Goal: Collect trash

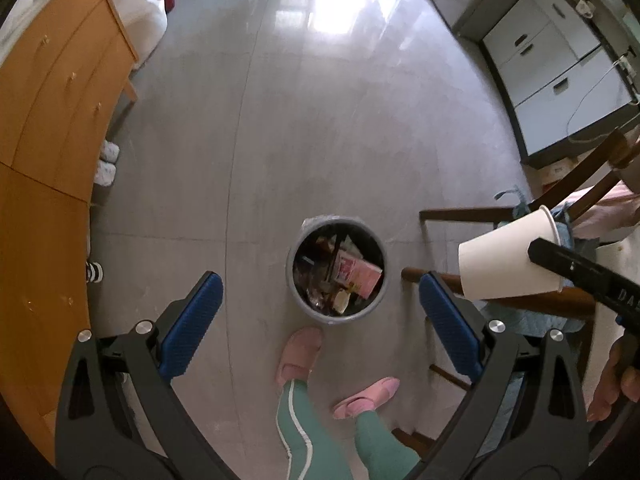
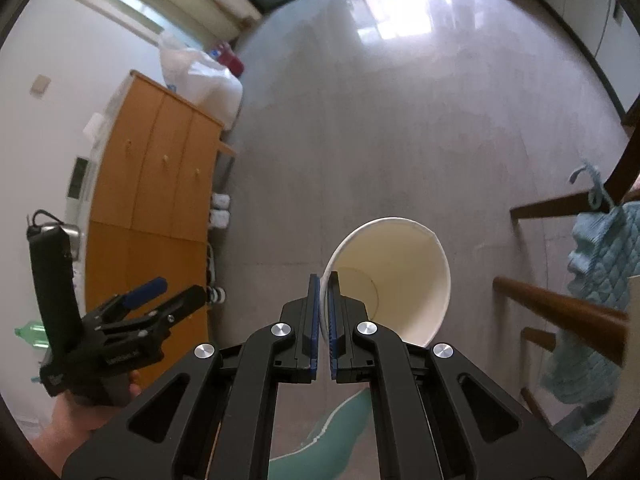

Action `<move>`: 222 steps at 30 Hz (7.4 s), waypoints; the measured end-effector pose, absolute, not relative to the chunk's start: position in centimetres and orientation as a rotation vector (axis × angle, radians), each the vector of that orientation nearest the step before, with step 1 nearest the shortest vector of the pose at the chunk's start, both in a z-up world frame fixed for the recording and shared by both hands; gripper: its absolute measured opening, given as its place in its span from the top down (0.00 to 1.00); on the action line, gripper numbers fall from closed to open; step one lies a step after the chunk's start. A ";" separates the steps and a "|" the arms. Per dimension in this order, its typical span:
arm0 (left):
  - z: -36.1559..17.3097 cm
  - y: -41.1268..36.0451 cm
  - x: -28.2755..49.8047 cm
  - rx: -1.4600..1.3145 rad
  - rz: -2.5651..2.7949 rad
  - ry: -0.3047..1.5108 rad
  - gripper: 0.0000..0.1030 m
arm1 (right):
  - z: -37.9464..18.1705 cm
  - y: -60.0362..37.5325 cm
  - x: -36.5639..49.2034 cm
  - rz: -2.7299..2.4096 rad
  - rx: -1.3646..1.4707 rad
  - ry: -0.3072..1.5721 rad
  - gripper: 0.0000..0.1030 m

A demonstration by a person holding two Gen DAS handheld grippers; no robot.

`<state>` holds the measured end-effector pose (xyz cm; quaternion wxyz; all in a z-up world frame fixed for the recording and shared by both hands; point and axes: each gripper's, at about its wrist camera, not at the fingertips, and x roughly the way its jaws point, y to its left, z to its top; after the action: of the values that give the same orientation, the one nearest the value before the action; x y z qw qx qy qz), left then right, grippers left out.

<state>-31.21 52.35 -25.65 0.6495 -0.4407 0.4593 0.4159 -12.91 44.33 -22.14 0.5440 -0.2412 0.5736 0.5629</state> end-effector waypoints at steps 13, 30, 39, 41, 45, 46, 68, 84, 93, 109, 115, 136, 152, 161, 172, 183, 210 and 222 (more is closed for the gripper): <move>-36.0 52.4 -30.7 -1.054 0.885 1.131 0.07 | -34.3 46.2 -14.0 1.227 -0.625 1.528 0.96; -49.7 51.7 -29.5 -1.060 0.843 1.221 0.07 | -51.1 47.9 -13.2 1.085 -0.739 1.656 0.91; -49.7 50.9 -29.2 -1.054 0.826 1.226 0.07 | -51.3 47.8 -12.0 1.047 -0.678 1.655 0.54; -49.2 50.8 -29.1 -1.045 0.829 1.218 0.07 | -49.9 47.8 -11.7 1.064 -0.661 1.638 0.53; -47.5 50.9 -28.9 -1.024 0.839 1.197 0.07 | -46.2 47.8 -11.5 1.120 -0.618 1.587 0.52; -46.9 51.0 -28.8 -1.014 0.840 1.194 0.07 | -45.2 47.8 -11.5 1.133 -0.609 1.573 0.52; -20.4 51.4 -27.3 -0.784 0.865 1.102 0.07 | -16.3 41.5 -11.2 1.322 -0.357 1.265 0.36; -9.0 43.9 -17.3 -0.440 0.641 1.041 0.07 | -5.4 24.4 -2.7 1.075 -0.032 1.102 0.27; -5.9 34.2 -7.8 -0.275 0.381 1.034 0.07 | -4.4 10.0 1.1 0.810 0.172 1.045 0.27; -3.2 17.9 2.2 -0.027 0.040 1.019 0.07 | -4.9 -10.4 2.6 0.411 0.401 0.949 0.27; -4.2 12.8 5.2 0.000 -0.081 1.059 0.07 | -6.0 -15.9 2.3 0.264 0.440 0.950 0.27; -3.0 3.4 13.8 0.139 -0.133 0.997 0.07 | -5.0 -21.5 7.8 0.152 0.404 0.924 0.27; -3.9 4.5 17.0 0.143 -0.321 0.945 0.07 | -4.2 -18.2 7.0 -0.054 0.432 0.907 0.27; -3.3 4.1 17.9 0.149 -0.322 0.900 0.07 | -4.2 -18.2 6.9 -0.086 0.426 0.909 0.27; -1.3 1.9 16.7 0.262 -0.273 0.723 0.07 | -4.6 -19.6 6.5 -0.072 0.419 0.901 0.27; -1.4 0.2 15.6 0.274 -0.285 0.734 0.07 | -5.0 -20.8 5.9 -0.067 0.423 0.893 0.27; -2.4 2.3 16.1 0.160 -0.310 0.798 0.07 | -4.8 -18.7 6.8 -0.048 0.395 0.814 0.27; -1.9 2.5 16.6 0.139 -0.307 0.774 0.07 | -4.1 -18.6 7.1 -0.039 0.357 0.806 0.27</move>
<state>16.57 2.53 -1.85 0.9123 0.0673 0.3755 -0.1490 7.10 -18.60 -4.09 0.9043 0.1730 0.3898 -0.0187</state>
